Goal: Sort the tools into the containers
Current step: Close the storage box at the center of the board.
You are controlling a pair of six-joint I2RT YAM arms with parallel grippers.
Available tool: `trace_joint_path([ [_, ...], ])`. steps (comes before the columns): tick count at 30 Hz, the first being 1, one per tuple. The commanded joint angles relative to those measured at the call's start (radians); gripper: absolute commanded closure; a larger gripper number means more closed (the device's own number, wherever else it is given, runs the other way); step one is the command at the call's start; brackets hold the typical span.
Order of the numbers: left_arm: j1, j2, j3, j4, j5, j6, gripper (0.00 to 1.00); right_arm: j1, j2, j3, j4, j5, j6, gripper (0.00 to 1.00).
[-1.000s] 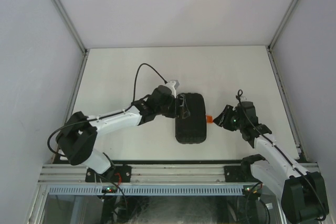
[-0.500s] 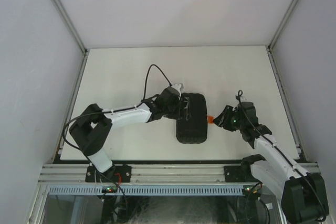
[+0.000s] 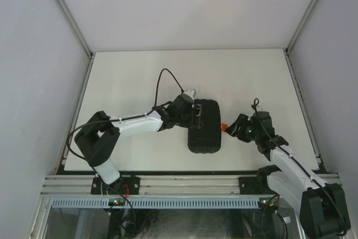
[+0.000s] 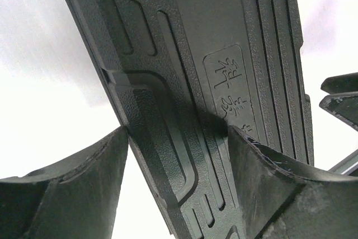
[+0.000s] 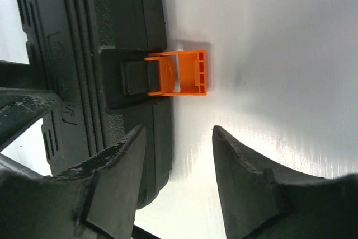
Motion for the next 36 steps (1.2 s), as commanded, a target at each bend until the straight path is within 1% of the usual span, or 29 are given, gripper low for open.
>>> trace_joint_path([
  [1,-0.006,0.051,-0.101,-0.106,-0.080,0.024,0.27,-0.008,0.005,-0.040,0.119,0.003,0.080,0.47],
  [7,-0.006,0.034,-0.172,-0.094,-0.103,0.025,0.28,-0.017,0.083,-0.055,0.205,-0.027,0.118,0.45],
  [13,-0.002,0.000,-0.213,-0.103,-0.137,0.043,0.26,-0.034,0.159,-0.047,0.260,-0.049,0.101,0.49],
  [21,0.001,0.015,-0.183,-0.121,-0.131,0.065,0.26,-0.064,0.253,-0.036,0.305,-0.102,0.054,0.53],
  [26,0.002,0.019,-0.160,-0.134,-0.131,0.070,0.27,-0.082,0.300,-0.028,0.327,-0.088,0.020,0.55],
  [32,0.002,0.019,-0.150,-0.143,-0.126,0.070,0.27,-0.085,0.329,-0.023,0.357,-0.043,0.022,0.56],
  [36,0.002,0.023,-0.142,-0.146,-0.120,0.070,0.28,-0.097,0.353,-0.019,0.389,-0.062,0.023,0.56],
])
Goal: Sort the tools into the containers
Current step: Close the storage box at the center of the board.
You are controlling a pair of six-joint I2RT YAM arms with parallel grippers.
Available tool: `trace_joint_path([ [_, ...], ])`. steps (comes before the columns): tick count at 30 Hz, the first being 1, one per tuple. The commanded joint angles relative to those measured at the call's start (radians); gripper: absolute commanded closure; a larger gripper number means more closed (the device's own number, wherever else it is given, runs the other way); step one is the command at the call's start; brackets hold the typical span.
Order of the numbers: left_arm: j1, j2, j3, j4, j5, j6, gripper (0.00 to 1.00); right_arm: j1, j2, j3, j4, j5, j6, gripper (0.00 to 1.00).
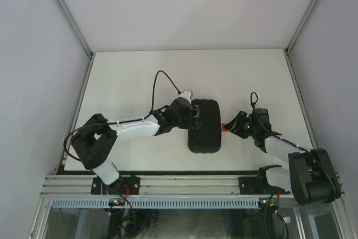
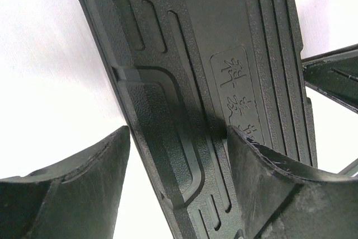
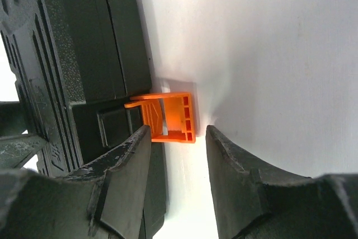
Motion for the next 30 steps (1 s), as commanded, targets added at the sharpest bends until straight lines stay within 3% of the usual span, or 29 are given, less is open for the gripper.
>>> trace_joint_path([
  [1,0.004,0.073,-0.036,-0.267,-0.069,0.087,0.28,-0.020,0.042,0.025,0.044,0.014,-0.033,0.56],
  [11,0.004,0.086,-0.013,-0.276,-0.056,0.084,0.29,-0.056,0.135,0.024,0.118,-0.136,-0.015,0.64],
  [30,0.004,0.110,0.000,-0.271,-0.037,0.075,0.29,-0.108,0.101,-0.029,0.326,-0.352,0.086,0.74],
])
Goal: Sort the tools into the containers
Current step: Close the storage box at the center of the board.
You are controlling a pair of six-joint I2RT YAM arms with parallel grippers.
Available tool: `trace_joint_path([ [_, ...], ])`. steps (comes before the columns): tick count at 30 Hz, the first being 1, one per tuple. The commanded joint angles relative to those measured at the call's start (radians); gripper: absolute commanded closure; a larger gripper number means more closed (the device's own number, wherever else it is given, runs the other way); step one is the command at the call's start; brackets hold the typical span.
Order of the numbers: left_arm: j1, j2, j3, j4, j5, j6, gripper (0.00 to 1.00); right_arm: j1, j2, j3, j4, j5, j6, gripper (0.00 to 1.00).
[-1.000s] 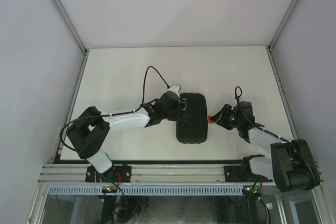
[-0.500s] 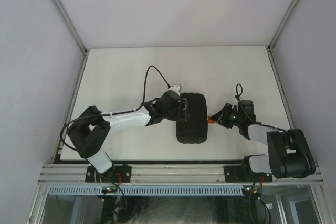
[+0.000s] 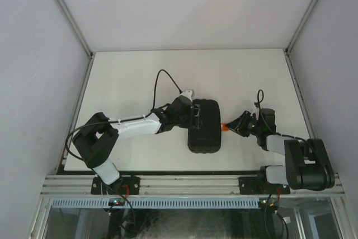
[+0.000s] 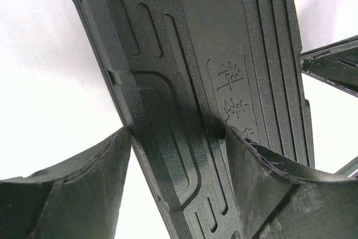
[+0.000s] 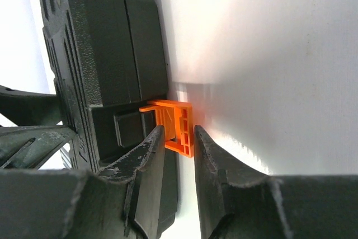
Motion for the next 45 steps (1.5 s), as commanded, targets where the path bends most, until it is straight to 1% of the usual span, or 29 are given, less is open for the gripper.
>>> trace_joint_path([
  [1,0.004,0.087,-0.040,-0.228,-0.051,0.074,0.29,0.009,-0.029,0.000,0.117,-0.116,0.052,0.74],
  [7,0.003,0.096,-0.033,-0.226,-0.042,0.073,0.29,0.009,-0.062,-0.007,0.116,-0.110,0.063,0.76],
  [17,0.002,0.099,-0.029,-0.220,-0.032,0.071,0.30,0.008,-0.073,0.006,0.047,-0.084,0.029,0.78],
  [23,0.002,0.097,-0.029,-0.220,-0.026,0.071,0.30,0.009,-0.065,0.027,-0.003,-0.054,-0.005,0.76],
  [32,0.002,0.103,-0.026,-0.219,-0.025,0.070,0.30,0.008,-0.019,0.040,0.027,-0.067,0.002,0.77],
  [39,0.002,0.109,-0.032,-0.214,-0.025,0.062,0.31,0.009,0.035,0.054,0.046,-0.073,-0.002,0.82],
  [45,0.002,0.107,-0.033,-0.216,-0.028,0.063,0.31,0.009,0.009,0.058,0.007,-0.045,-0.028,0.92],
])
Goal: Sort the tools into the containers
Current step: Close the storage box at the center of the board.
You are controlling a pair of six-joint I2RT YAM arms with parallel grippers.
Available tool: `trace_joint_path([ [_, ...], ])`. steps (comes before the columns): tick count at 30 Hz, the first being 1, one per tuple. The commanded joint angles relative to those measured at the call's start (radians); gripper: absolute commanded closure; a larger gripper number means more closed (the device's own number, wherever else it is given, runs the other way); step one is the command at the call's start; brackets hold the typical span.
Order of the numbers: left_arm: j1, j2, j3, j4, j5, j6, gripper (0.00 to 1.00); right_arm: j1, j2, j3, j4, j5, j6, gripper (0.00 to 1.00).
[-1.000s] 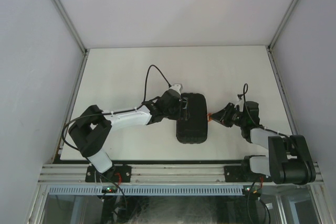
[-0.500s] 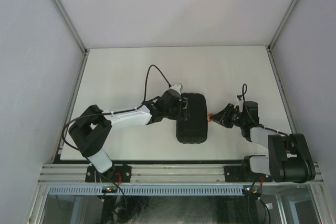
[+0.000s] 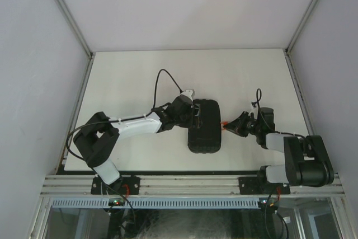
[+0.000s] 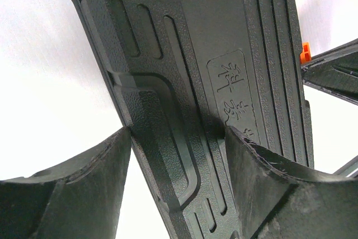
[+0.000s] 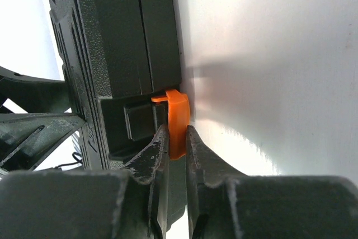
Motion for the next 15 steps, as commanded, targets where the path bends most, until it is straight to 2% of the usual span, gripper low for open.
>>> trace_joint_path([
  [1,0.000,0.096,-0.052,-0.198,-0.038,0.064,0.31,0.005,-0.040,0.037,-0.007,0.038,-0.043,0.93],
  [15,0.001,0.103,-0.047,-0.199,-0.035,0.064,0.31,0.005,-0.264,0.098,-0.279,0.172,-0.158,0.96],
])
